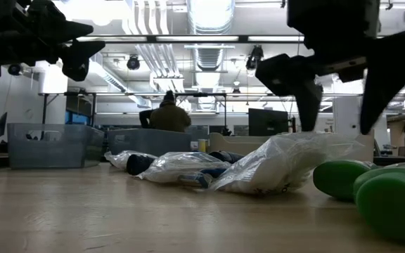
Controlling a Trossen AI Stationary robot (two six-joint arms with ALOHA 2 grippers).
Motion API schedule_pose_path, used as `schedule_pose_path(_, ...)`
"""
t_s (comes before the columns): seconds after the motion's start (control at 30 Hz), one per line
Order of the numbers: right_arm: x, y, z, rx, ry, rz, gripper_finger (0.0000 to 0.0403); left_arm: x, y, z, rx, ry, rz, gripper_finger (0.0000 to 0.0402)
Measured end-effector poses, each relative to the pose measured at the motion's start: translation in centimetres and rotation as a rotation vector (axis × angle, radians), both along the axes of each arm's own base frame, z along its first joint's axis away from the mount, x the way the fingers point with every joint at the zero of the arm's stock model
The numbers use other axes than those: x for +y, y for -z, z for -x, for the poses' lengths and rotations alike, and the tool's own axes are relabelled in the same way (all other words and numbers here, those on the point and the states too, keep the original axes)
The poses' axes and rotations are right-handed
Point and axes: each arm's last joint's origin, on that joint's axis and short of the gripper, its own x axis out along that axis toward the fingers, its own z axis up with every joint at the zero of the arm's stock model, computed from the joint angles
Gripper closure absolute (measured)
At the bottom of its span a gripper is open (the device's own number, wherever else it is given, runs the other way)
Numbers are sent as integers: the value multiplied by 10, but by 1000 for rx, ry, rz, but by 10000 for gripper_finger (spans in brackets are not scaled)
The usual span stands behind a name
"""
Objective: Pick & Place Travel size toiletries
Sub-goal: Put the top green shampoo into the white bin
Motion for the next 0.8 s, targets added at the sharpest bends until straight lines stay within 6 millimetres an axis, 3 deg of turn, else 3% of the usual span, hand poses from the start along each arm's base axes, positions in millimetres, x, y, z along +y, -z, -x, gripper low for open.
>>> schedule_pose_path(0.5,8,26,-3,68,-55,9,124,0,0,0,0,0,0,204)
schedule_pose_path(0.8,8,28,-3,61,-75,15,165,0,0,0,0,0,0,204)
